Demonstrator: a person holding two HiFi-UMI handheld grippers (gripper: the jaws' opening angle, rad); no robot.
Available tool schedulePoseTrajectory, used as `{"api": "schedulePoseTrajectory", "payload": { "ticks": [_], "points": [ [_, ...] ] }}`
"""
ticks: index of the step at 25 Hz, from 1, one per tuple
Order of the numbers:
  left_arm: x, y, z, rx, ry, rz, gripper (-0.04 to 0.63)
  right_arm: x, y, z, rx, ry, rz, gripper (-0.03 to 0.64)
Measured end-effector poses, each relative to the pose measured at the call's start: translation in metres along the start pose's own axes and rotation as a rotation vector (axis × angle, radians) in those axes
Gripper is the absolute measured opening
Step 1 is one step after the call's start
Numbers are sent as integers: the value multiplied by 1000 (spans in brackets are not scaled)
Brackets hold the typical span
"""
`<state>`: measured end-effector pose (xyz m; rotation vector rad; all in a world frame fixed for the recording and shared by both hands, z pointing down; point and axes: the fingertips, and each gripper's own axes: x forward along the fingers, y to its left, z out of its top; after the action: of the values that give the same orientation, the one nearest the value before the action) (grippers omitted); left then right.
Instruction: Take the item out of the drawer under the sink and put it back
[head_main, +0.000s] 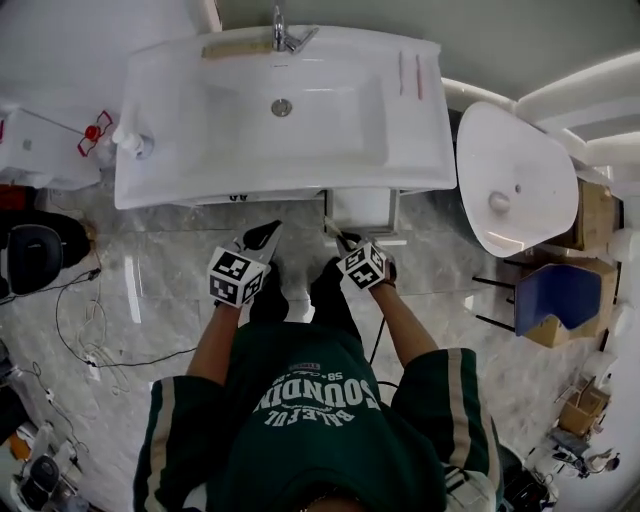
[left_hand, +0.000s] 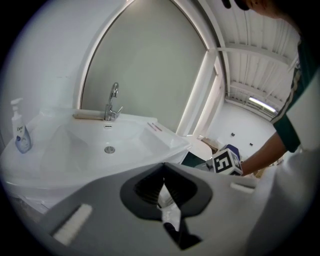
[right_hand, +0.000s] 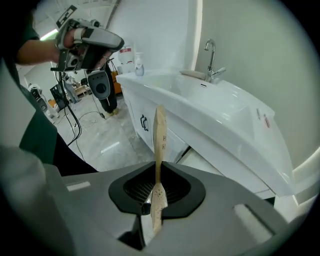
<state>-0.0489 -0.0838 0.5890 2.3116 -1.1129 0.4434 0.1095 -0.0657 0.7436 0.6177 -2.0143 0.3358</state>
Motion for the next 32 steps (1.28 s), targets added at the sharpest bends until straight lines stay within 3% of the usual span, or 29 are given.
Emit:
{"api": "schedulePoseTrajectory", "payload": {
  "ticks": [4,8,16,25,32],
  "points": [
    [-11,4,15,30,-24,4,51,-22,7,34,19,-98,-15,35],
    [-26,18,38,49,-70,27,51,-58,-4,88,112,-238,-29,35],
    [-57,42,89,114,-170,59,51,-131,-35,173,166,-472,-143,35],
    [-87,56,143,180,-256,74,51,-226,-55,244,178,-732,-255,35],
    [-98,53,159,194,-289,66,51,-288,-49,270,194,-883,-281,35]
  ]
}}
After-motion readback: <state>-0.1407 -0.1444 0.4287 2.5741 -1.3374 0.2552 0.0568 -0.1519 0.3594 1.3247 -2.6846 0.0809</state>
